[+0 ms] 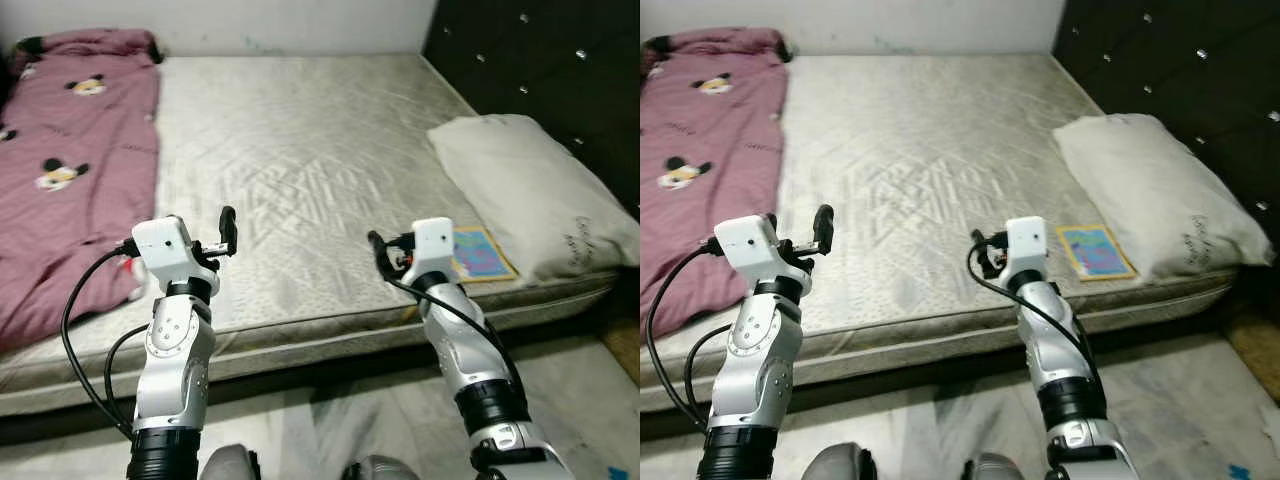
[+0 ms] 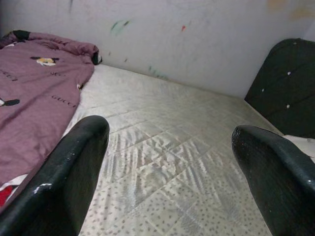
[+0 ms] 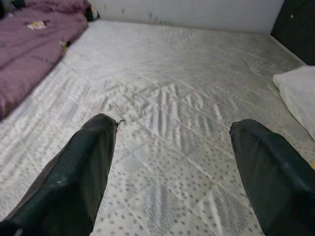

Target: Clean up the room

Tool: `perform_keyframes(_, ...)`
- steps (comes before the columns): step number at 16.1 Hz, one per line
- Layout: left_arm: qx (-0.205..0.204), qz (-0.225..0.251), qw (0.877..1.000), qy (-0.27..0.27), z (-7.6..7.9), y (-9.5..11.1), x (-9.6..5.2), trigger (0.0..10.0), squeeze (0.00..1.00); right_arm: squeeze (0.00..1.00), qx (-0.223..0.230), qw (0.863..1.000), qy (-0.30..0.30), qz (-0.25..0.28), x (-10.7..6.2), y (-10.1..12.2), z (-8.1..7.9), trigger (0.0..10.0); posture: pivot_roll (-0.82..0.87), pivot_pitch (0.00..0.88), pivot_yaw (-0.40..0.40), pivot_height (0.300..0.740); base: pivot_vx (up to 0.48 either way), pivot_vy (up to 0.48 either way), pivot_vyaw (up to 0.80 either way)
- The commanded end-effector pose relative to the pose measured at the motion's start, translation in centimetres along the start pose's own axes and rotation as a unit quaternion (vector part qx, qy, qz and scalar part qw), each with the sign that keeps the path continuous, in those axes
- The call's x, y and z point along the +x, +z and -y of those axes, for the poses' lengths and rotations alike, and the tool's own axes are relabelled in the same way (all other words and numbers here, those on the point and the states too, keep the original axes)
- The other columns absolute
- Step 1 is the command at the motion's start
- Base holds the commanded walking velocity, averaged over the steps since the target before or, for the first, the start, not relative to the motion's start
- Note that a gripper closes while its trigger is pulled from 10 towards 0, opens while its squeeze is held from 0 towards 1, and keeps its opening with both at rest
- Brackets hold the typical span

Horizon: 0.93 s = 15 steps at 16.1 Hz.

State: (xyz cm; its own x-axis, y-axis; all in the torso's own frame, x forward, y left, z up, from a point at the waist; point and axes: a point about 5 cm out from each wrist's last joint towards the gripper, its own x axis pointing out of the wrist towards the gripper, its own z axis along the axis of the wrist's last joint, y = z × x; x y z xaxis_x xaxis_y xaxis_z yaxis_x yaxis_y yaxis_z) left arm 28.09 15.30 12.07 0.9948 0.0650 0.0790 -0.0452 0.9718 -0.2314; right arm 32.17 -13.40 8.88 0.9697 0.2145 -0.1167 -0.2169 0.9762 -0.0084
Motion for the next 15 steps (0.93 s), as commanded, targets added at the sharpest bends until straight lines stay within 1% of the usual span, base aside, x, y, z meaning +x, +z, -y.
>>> perform_keyframes(1,-0.004,0.002,1.0,-0.013,0.68,0.18,0.03,10.0,0.0,0.0,-0.007,1.0,-0.014,0.004,-0.1,0.27,0.98,10.0,-0.02,0.024,-0.03,0.74,0.262,0.0,0.0)
perform_keyframes(15,-0.009,-0.001,1.0,-0.021,0.8,0.1,0.0,10.0,0.0,0.0,-0.009,1.0,-0.018,0.004,-0.06,0.25,1.11,10.0,-0.03,0.025,-0.031,0.74,0.31,0.0,0.0)
